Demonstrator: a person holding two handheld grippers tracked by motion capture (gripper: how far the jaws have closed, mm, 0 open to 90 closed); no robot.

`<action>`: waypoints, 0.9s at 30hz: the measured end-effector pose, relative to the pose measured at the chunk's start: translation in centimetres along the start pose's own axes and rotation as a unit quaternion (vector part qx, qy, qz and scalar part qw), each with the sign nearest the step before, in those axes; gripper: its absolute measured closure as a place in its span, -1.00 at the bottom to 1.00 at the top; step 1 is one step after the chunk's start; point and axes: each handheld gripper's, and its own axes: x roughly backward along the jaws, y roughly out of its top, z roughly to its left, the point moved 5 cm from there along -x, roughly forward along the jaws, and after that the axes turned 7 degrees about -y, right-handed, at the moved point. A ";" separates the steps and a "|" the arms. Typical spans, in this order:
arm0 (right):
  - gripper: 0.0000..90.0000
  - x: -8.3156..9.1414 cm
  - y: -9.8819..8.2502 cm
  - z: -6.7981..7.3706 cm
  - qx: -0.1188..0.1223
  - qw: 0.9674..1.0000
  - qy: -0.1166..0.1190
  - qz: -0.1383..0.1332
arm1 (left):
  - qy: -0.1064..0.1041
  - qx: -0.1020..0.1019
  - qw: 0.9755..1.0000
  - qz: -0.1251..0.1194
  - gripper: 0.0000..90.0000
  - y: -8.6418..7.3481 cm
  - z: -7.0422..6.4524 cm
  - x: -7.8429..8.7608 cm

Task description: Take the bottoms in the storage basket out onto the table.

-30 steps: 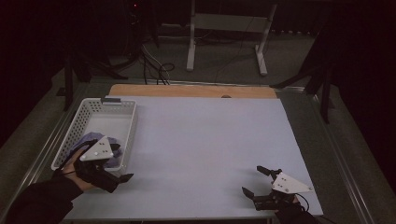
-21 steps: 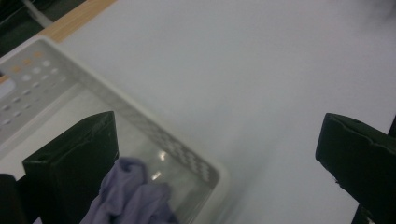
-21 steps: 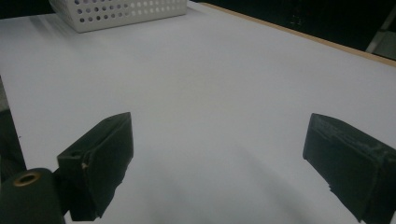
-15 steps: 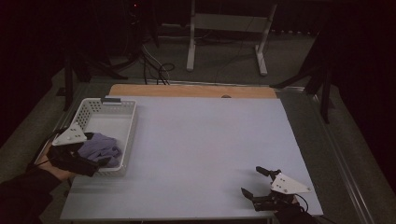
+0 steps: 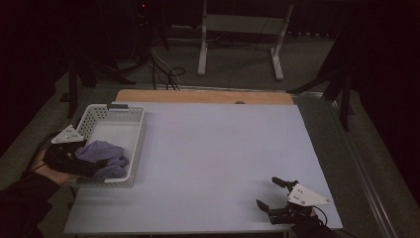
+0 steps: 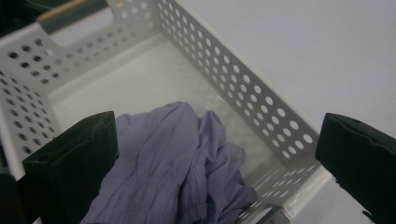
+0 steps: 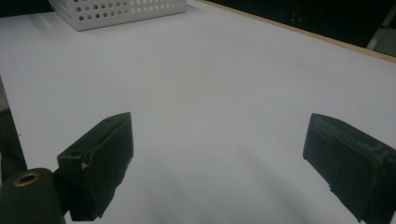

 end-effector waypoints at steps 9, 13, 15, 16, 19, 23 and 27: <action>-0.81 0.0 -0.1 0.0 -0.003 1.000 0.003 0.000 | -0.005 0.002 0.999 0.044 -0.99 -0.3 0.8 -2.4; -0.81 0.1 -0.1 0.0 -0.002 1.000 0.001 -0.001 | -0.008 0.005 0.997 0.071 -0.99 -0.7 1.4 -3.4; -0.81 0.0 -0.1 0.0 -0.002 1.000 0.001 0.000 | -0.008 0.006 0.996 0.086 -0.99 -1.0 1.6 -4.0; -0.81 0.1 -0.1 -0.1 -0.002 1.000 0.000 0.001 | -0.009 0.006 0.995 0.095 -0.99 -1.1 1.7 -4.2; -0.81 0.1 -0.1 -0.1 -0.003 1.000 0.000 0.001 | -0.009 -0.003 0.992 0.128 -0.99 -1.5 1.8 -5.0; -0.81 0.1 -0.1 -0.1 -0.003 1.000 -0.002 0.002 | -0.010 -0.006 0.987 0.160 -0.99 -1.9 2.0 -5.6; -0.81 0.2 -0.2 -0.1 -0.003 1.000 -0.001 0.002 | -0.001 -0.017 0.980 0.199 -0.99 -2.4 2.1 -6.3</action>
